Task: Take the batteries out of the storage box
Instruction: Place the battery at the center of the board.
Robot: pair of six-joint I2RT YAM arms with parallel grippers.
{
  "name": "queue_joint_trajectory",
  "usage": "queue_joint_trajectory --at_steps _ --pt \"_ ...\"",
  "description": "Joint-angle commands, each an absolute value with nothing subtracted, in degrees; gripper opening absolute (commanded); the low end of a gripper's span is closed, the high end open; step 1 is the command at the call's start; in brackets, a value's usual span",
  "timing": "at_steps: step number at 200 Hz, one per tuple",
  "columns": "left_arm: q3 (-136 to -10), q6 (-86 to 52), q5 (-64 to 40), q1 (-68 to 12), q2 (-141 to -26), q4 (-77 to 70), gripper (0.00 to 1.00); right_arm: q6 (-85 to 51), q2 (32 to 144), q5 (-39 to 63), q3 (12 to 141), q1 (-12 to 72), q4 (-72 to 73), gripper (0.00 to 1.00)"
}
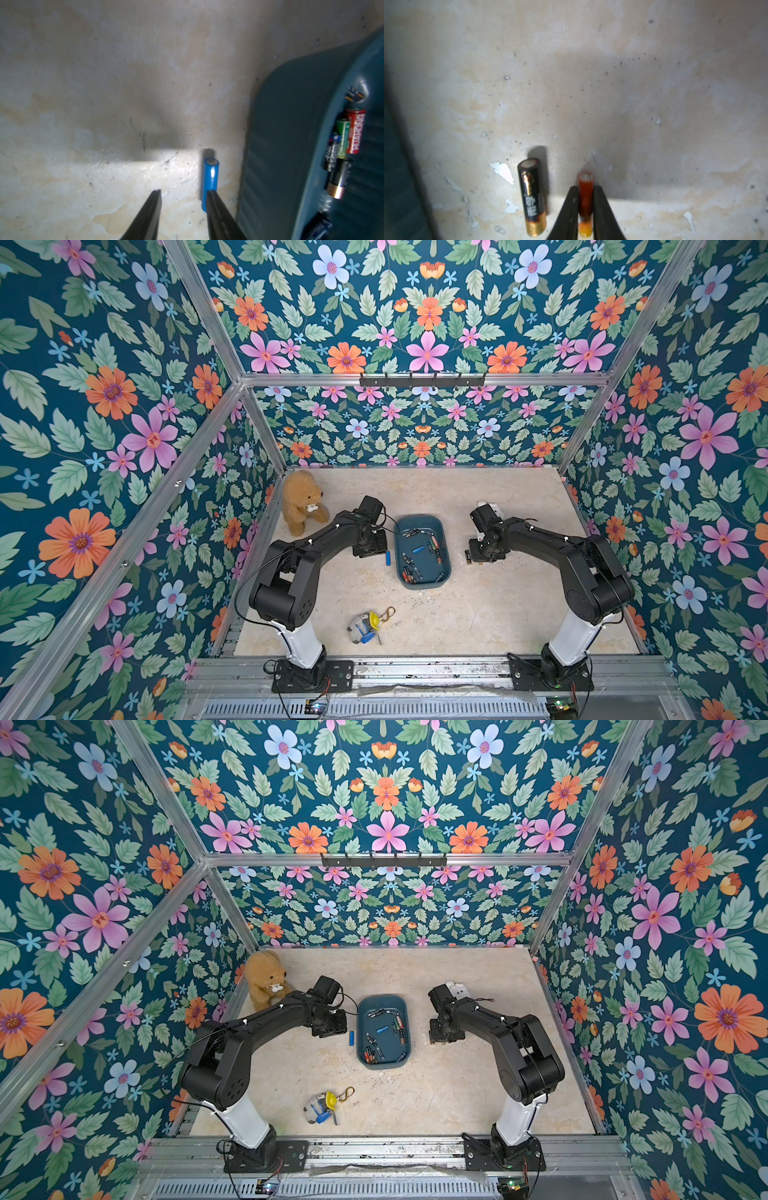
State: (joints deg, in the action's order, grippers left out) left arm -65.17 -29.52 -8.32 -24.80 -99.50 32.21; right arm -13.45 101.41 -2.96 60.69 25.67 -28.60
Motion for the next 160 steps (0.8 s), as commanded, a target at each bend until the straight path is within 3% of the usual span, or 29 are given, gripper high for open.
queue_joint_trajectory --at_steps 1,160 --pt "-65.1 -29.4 -8.3 -24.8 -99.7 32.8 0.42 -13.2 101.7 -3.0 60.7 25.7 -28.6 0.18" --pt "-65.0 -29.3 -8.0 -24.8 -99.2 33.2 0.42 -13.3 100.9 -3.5 62.0 25.7 -29.7 0.24"
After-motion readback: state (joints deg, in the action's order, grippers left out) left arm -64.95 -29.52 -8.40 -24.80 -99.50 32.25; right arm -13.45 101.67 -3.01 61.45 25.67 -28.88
